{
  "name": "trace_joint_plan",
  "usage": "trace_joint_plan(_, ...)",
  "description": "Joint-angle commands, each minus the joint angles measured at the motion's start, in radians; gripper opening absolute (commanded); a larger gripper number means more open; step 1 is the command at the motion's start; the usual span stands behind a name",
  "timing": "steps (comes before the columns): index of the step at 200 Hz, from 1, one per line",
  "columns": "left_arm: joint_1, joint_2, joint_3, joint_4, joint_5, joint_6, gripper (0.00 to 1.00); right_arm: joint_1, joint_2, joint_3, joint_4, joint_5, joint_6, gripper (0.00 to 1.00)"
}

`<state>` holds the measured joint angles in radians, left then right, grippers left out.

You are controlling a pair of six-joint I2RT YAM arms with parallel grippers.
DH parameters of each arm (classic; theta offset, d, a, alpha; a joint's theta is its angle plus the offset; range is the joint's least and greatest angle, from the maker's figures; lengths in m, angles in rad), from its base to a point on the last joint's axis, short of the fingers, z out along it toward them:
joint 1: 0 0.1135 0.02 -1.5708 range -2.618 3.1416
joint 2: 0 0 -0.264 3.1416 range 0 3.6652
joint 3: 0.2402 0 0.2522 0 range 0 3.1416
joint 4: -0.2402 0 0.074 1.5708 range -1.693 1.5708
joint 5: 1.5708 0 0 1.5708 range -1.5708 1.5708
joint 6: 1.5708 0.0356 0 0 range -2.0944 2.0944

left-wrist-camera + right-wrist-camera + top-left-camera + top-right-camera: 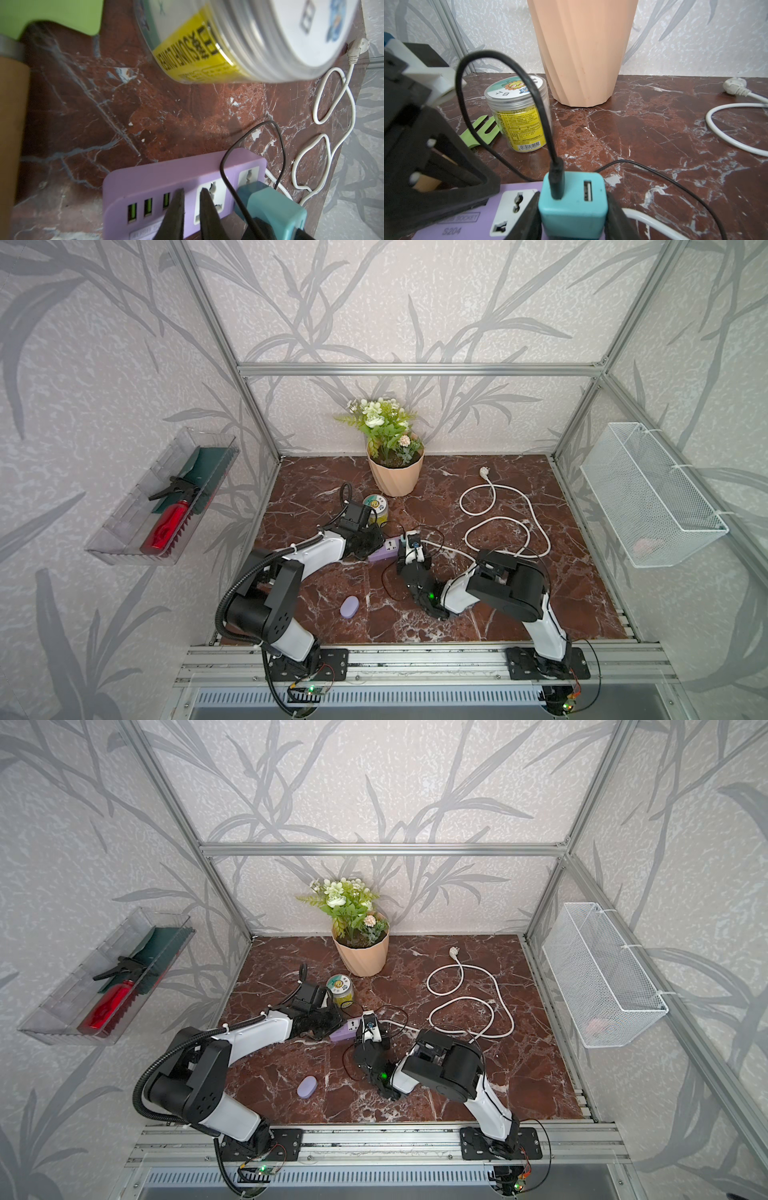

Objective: Charge the bluetooth headset
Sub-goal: Insert the plug into the socket.

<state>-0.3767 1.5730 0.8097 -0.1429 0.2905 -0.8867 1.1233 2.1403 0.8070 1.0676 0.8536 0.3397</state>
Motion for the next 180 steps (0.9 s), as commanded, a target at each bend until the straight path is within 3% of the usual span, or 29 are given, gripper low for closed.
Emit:
trace_joint_plan(1,-0.009,0.041,-0.006,-0.080,0.012,0.012,0.17,0.006,0.107,-0.123,-0.495,-0.203,0.078,0.16)
trace_joint_plan(34,-0.008,0.056,0.020,-0.070,0.016,0.020,0.17,-0.012,-0.038,-0.150,-0.505,-0.224,0.035,0.35)
trace_joint_plan(69,-0.008,0.076,0.032,-0.052,0.029,0.024,0.17,-0.016,-0.223,-0.191,-0.548,-0.267,0.014,0.66)
trace_joint_plan(90,-0.007,0.088,0.037,-0.044,0.035,0.028,0.17,-0.016,-0.317,-0.198,-0.586,-0.302,0.004,0.74)
trace_joint_plan(114,-0.007,0.082,0.042,-0.040,0.036,0.030,0.17,-0.016,-0.427,-0.205,-0.655,-0.316,0.019,0.76)
trace_joint_plan(157,-0.005,0.026,0.077,-0.061,0.034,0.040,0.18,-0.037,-0.798,-0.185,-0.935,-0.346,0.069,0.73)
trace_joint_plan(170,-0.005,-0.002,0.083,-0.083,0.037,0.039,0.22,-0.090,-0.902,-0.161,-1.062,-0.390,0.126,0.67)
trace_joint_plan(180,-0.005,-0.031,0.082,-0.101,0.037,0.038,0.33,-0.156,-0.966,-0.140,-1.157,-0.431,0.174,0.61)
